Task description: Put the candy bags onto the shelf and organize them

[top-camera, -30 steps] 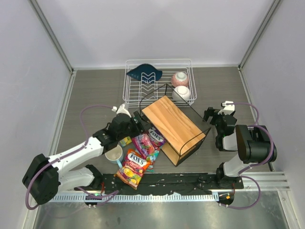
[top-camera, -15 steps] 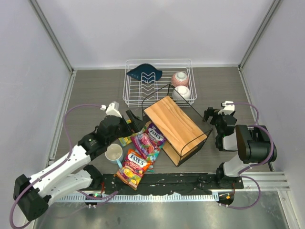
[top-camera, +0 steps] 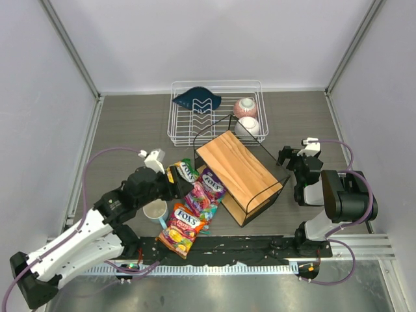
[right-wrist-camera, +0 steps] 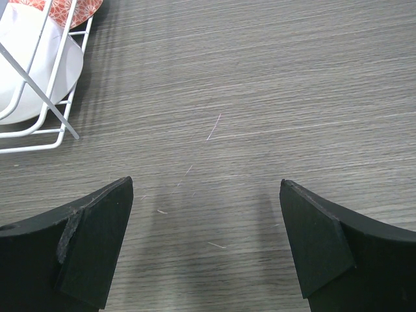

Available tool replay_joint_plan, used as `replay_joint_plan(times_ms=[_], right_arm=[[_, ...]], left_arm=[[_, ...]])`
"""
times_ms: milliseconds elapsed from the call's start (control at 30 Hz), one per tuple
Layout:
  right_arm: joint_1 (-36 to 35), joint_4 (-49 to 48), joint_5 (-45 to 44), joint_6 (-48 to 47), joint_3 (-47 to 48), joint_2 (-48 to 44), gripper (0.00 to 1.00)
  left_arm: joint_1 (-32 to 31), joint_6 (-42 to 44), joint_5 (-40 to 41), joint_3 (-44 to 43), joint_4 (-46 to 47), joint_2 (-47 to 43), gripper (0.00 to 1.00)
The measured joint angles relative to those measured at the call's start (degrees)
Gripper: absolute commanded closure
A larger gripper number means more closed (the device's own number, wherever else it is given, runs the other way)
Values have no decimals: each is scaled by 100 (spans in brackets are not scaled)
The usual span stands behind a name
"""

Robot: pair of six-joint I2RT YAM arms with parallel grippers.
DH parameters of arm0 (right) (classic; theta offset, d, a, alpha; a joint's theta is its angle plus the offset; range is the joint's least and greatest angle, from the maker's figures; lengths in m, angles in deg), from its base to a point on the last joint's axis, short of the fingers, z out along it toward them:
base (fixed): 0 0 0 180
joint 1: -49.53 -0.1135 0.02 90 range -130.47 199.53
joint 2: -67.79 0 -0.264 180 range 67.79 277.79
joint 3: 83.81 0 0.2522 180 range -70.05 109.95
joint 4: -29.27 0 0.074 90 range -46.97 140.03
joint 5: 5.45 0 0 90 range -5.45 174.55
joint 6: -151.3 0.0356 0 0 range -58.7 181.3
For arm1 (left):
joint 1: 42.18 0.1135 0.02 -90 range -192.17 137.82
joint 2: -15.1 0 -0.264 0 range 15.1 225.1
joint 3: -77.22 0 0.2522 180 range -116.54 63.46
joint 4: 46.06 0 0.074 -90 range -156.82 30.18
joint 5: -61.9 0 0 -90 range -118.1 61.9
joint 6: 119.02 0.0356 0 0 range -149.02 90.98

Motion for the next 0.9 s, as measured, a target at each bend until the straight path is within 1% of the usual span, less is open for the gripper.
replay_joint_plan(times_ms=[100,167,267,400,467,567,700,800,900], right_arm=[[0,0,0,0,0,0,0],[0,0,0,0,0,0,0],[0,0,0,0,0,0,0],[0,-2,0,0,2,0,0],[0,-2,0,2,2,0,0],[0,0,-2,0,4,0,0],[0,0,0,2,4,0,0],[0,0,0,0,4,0,0],[0,0,-2,0,4,0,0]], left_arm=[[-490,-33,107,76,-101,-190,27],[-955,-87,363,120,-234,-221,24],[-1853,-291,966,133,-426,-68,22],[-3217,-682,1991,107,-763,402,21],[-3882,-964,2503,9,-1058,785,21],[-4511,-1360,3091,-225,-1408,1353,20],[-5119,-2050,3779,-911,-2203,2385,20],[-5353,-2465,4127,-1307,-2682,3062,19],[-5403,-2612,4253,-1285,-2761,3230,20]])
